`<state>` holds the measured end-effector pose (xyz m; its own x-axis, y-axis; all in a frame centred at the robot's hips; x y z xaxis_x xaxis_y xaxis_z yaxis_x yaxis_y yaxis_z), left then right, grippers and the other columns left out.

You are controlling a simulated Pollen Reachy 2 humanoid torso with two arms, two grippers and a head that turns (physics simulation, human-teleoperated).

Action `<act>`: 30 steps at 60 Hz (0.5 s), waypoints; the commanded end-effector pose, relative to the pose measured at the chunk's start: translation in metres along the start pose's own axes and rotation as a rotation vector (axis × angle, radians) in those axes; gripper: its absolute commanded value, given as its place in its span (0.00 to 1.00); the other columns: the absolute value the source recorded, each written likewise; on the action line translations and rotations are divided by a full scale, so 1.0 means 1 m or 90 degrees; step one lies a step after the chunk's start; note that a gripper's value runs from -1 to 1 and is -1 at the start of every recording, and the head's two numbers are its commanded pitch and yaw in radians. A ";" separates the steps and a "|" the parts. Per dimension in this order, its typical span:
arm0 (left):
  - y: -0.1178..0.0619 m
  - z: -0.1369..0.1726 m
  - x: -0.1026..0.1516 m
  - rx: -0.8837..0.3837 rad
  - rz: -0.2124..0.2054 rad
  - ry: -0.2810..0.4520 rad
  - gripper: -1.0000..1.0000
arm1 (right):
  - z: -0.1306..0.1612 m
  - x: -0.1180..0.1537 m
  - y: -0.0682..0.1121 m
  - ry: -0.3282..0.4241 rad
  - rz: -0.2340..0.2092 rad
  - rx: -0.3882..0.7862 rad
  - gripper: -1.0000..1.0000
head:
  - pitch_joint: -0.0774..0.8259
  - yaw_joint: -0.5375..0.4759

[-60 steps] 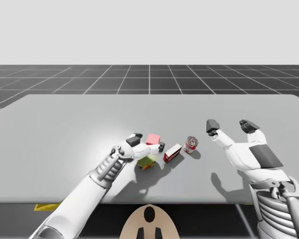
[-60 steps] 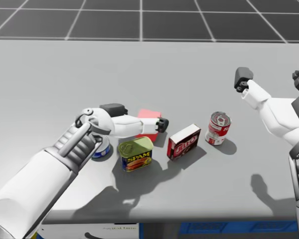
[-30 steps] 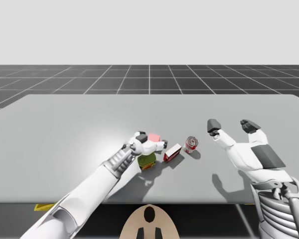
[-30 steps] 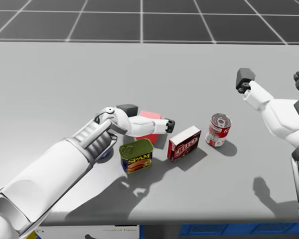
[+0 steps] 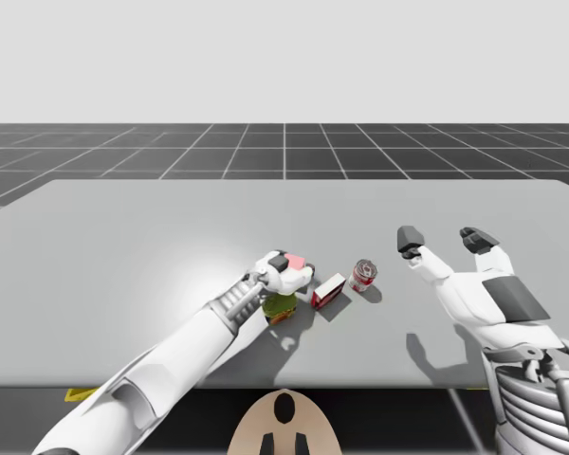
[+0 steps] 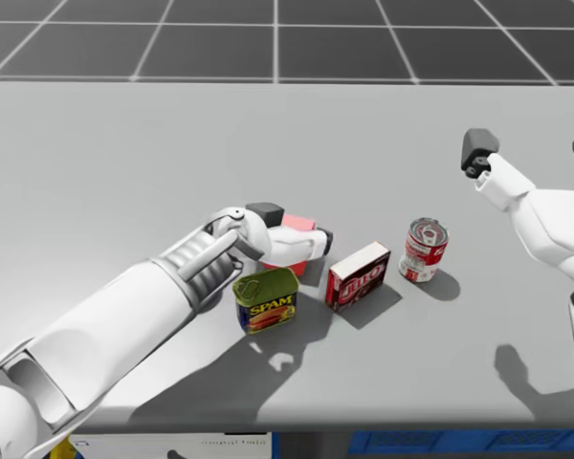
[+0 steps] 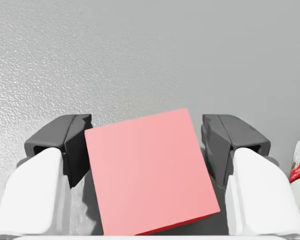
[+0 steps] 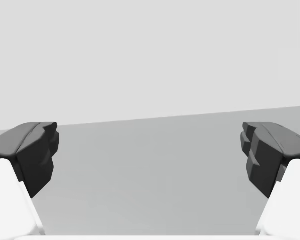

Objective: Find the red cube and pick it up.

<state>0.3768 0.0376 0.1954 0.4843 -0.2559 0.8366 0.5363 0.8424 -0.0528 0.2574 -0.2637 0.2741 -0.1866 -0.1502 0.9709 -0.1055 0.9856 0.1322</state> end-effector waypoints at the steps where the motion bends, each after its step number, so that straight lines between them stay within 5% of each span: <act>1: -0.031 -0.007 -0.001 0.130 0.012 0.192 0.98 | 0.000 0.000 0.000 0.000 -0.003 0.001 0.00 | 0.77 0.51; 15: -0.034 -0.006 -0.003 0.122 0.008 0.196 1.00 | 0.001 0.001 0.000 -0.001 -0.005 0.000 0.00 | 0.75 0.52; 30: -0.035 -0.004 -0.004 0.117 0.004 0.193 1.00 | 0.001 0.001 0.000 -0.001 -0.006 -0.001 0.00 | 0.52 0.52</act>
<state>0.3758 0.0355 0.1971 0.4637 -0.2711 0.8435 0.5466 0.8368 -0.0315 0.2563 -0.2645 0.2750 -0.1881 -0.1544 0.9699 -0.1065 0.9849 0.1361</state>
